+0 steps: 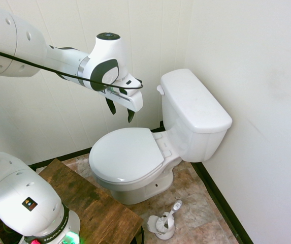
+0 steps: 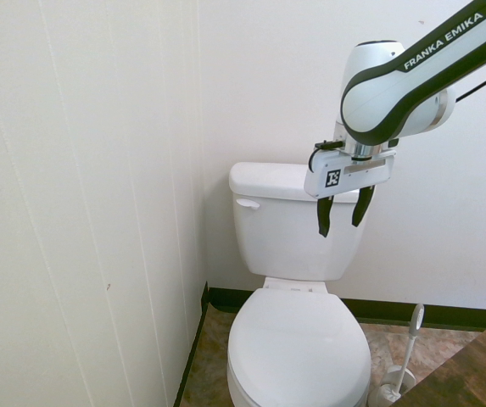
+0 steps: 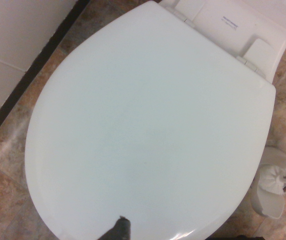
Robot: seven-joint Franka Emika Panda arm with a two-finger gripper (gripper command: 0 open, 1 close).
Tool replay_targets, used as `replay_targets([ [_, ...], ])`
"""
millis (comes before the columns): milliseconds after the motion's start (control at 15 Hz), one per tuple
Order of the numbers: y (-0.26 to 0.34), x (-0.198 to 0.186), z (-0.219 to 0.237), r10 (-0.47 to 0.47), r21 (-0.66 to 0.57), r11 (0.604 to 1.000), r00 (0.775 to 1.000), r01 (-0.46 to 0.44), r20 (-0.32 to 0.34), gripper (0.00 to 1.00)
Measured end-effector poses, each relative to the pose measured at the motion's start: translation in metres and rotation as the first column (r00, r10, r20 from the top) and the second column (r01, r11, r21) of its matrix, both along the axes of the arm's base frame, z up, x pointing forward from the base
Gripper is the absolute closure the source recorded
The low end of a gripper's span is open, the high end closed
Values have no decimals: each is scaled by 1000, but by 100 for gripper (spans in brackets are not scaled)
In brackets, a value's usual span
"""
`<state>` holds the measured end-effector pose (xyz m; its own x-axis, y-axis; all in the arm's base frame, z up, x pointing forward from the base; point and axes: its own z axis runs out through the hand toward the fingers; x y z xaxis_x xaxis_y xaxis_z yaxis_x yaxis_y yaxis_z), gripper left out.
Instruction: Flush the toilet
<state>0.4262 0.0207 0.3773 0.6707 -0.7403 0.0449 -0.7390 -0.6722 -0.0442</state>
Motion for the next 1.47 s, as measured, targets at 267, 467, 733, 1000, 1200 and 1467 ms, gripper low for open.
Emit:
replay_targets([
  [267,1,7,2,-8,10,1000,1000,8,6,0],
  [467,11,37,12,-44,21,999,998,43,42,0],
  [733,36,93,19,-107,40,994,987,103,118,0],
  [1000,60,149,4,-166,49,986,972,160,166,100],
  [1200,59,193,-9,-232,80,972,952,221,197,100],
  [1467,50,243,-23,-318,101,948,915,302,247,100],
])
